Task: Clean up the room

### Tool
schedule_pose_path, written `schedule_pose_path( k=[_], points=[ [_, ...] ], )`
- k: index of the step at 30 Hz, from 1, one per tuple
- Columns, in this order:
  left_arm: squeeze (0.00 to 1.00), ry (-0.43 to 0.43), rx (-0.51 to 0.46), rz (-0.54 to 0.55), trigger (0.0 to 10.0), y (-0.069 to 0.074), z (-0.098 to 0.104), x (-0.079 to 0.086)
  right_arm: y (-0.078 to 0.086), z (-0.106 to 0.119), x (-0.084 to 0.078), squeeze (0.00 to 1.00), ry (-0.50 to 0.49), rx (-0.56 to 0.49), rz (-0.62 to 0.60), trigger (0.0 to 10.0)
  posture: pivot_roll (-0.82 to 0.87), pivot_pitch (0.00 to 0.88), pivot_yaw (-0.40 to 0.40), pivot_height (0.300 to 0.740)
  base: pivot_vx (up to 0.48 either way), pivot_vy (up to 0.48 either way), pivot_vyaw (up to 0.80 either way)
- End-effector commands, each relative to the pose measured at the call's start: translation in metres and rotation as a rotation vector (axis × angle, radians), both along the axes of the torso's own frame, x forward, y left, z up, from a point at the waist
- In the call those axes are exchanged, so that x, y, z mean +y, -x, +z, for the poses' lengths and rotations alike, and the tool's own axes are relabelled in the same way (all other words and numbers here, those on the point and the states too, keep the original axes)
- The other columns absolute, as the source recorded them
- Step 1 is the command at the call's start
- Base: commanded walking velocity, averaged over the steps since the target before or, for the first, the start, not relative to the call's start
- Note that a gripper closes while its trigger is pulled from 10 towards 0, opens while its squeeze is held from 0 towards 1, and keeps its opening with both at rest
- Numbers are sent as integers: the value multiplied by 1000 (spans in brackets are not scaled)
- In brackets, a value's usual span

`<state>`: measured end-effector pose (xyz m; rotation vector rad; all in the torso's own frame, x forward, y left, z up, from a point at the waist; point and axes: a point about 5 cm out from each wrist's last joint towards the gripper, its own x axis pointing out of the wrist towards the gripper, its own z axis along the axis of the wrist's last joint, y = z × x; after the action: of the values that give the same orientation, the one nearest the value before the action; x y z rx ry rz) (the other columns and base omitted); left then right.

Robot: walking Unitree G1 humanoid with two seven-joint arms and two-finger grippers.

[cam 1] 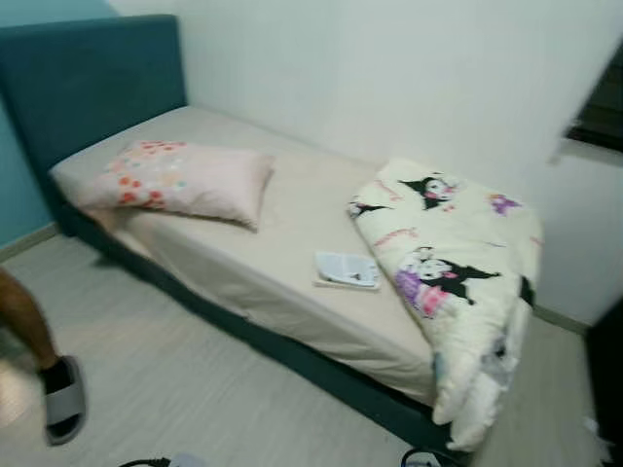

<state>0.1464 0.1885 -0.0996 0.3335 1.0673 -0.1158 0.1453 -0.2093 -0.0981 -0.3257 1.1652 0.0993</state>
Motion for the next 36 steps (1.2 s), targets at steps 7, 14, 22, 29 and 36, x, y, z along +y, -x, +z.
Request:
schedule_pose_path(
  k=[7, 14, 22, 29, 36],
  points=[
    [0, 3, 25, 24, 10000, 12, -3, 6, -2, 0, 3, 0, -1, -2, 5, 10000, -13, 0, -94, 740, 0, 0, -775],
    [0, 20, 10, 10, 10000, -2, -1, -13, -1, 0, 2, 0, 4, 0, 8, 10000, -13, 0, -94, 740, 0, 0, -775],
    [0, 40, -11, -12, 10000, -14, 2, -36, -2, 1, 0, 0, 8, 0, 14, 10000, -12, 0, -96, 740, 0, 0, -775],
    [0, 42, -13, 12, 10000, -12, 1, -30, -6, 2, 0, 0, -3, -26, -12, 10000, -15, 0, -96, 740, 0, 0, -654],
    [0, 42, -14, 23, 10000, -12, 2, -30, -13, 4, 5, 0, -71, -44, -16, 10000, -16, 0, -95, 740, 0, 0, 0]
  ],
)
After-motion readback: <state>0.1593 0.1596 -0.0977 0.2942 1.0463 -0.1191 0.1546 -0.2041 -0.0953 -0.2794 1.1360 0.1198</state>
